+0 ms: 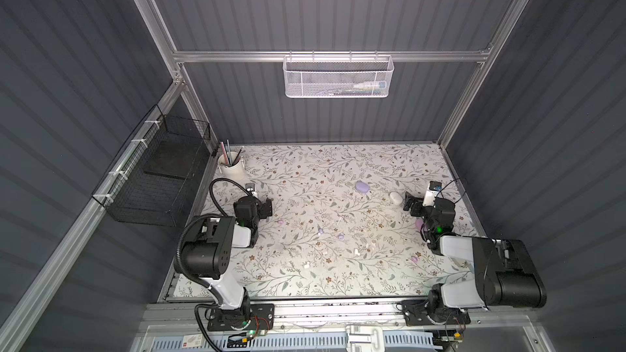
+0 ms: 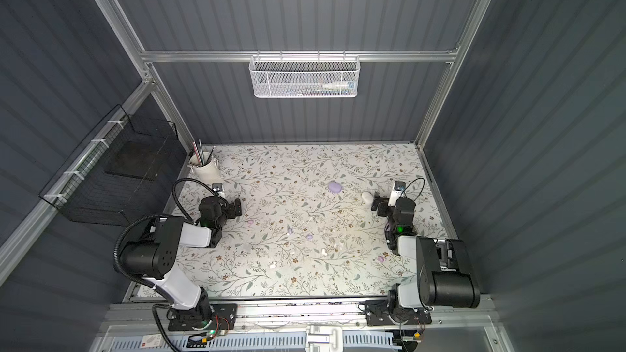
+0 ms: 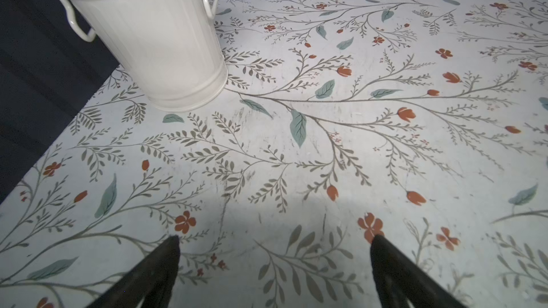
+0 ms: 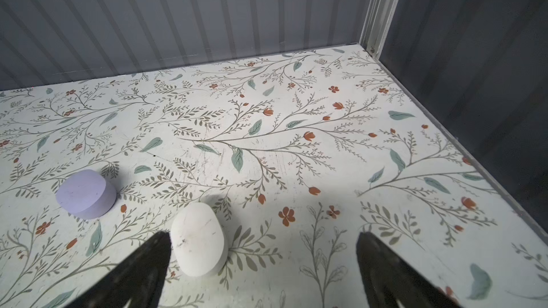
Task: Insert wireless bluetooth earbuds into charging case
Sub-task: Pick up the charging case from the middle-right of the table.
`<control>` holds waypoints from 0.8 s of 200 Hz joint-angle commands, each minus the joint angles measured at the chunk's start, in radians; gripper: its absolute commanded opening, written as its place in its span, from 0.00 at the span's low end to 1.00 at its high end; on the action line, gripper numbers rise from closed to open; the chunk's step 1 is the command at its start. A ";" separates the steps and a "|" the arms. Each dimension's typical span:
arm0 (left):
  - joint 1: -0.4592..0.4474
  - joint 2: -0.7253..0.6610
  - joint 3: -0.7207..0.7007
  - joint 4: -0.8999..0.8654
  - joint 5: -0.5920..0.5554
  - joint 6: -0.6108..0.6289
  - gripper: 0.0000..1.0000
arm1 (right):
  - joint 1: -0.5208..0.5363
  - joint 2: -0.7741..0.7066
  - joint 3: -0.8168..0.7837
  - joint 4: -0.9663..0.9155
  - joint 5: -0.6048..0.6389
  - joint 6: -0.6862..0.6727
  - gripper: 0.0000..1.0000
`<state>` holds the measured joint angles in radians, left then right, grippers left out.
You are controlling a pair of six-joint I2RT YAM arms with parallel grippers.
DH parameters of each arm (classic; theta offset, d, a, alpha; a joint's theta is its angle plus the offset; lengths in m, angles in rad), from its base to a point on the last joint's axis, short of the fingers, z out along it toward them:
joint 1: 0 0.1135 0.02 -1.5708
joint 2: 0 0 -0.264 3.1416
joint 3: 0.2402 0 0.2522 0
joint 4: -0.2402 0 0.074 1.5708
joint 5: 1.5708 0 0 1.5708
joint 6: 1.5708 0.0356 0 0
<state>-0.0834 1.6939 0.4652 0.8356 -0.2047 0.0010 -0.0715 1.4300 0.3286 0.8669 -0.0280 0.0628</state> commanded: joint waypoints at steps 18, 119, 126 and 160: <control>0.008 0.015 0.021 0.028 0.012 0.017 1.00 | -0.005 0.007 0.021 0.018 -0.010 -0.009 0.99; 0.008 0.014 0.022 0.026 0.012 0.018 1.00 | -0.004 0.006 0.021 0.018 -0.010 -0.010 0.99; 0.008 0.015 0.020 0.026 0.011 0.017 1.00 | -0.005 0.006 0.021 0.018 -0.010 -0.009 0.99; 0.008 0.014 0.020 0.028 0.013 0.017 1.00 | -0.004 0.003 0.018 0.026 -0.011 -0.009 0.99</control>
<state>-0.0834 1.6939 0.4648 0.8356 -0.2047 0.0010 -0.0715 1.4300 0.3294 0.8669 -0.0284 0.0628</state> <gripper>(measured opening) 0.997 0.991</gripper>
